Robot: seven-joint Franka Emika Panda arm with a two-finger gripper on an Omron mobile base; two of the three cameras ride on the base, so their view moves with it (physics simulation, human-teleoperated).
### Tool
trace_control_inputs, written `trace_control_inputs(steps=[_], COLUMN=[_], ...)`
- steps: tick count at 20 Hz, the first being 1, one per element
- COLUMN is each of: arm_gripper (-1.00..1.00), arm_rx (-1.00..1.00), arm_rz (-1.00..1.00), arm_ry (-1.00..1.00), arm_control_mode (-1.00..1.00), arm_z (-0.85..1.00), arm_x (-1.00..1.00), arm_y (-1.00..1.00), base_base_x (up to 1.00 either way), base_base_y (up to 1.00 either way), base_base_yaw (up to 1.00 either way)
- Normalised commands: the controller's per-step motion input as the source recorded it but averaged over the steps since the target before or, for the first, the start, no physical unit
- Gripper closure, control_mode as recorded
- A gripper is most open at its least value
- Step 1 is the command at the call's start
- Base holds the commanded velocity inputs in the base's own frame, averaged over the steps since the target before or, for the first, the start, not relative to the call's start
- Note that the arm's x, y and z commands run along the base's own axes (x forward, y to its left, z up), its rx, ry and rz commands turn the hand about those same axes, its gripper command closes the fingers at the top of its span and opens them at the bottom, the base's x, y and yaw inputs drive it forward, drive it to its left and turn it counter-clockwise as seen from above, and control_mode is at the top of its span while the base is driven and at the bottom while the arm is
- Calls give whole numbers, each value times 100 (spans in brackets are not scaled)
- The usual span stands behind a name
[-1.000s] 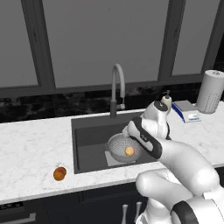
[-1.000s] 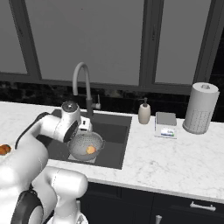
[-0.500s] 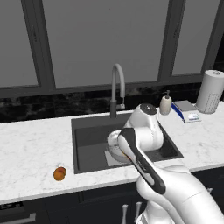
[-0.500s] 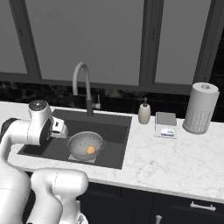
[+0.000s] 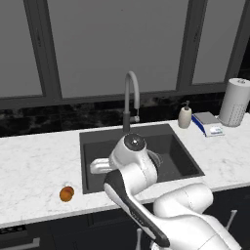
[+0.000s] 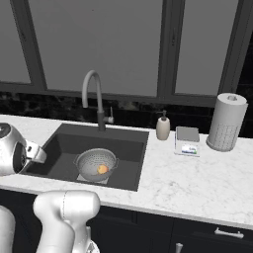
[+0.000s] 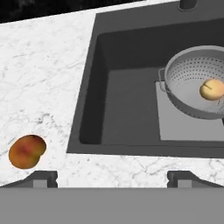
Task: Put the colander in the sink, put the peach, peach in the colander, and turn on the sink faucet and pour water over the colander.
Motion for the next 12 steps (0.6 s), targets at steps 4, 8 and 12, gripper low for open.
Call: trace_control_inputs(steps=[4,8,12], arm_gripper=[-100,-100,-100], arm_rx=[8,12,9], arm_rz=[-15,-13,-6], arm_ry=[23,41,40], arm_control_mode=[-100,-100,-100], arm_z=[17,17,0], arm_x=[-1,0,0], arm_y=[83,63,59], base_base_x=[0,0,0], base_base_y=[0,0,0], base_base_yaw=[0,0,0])
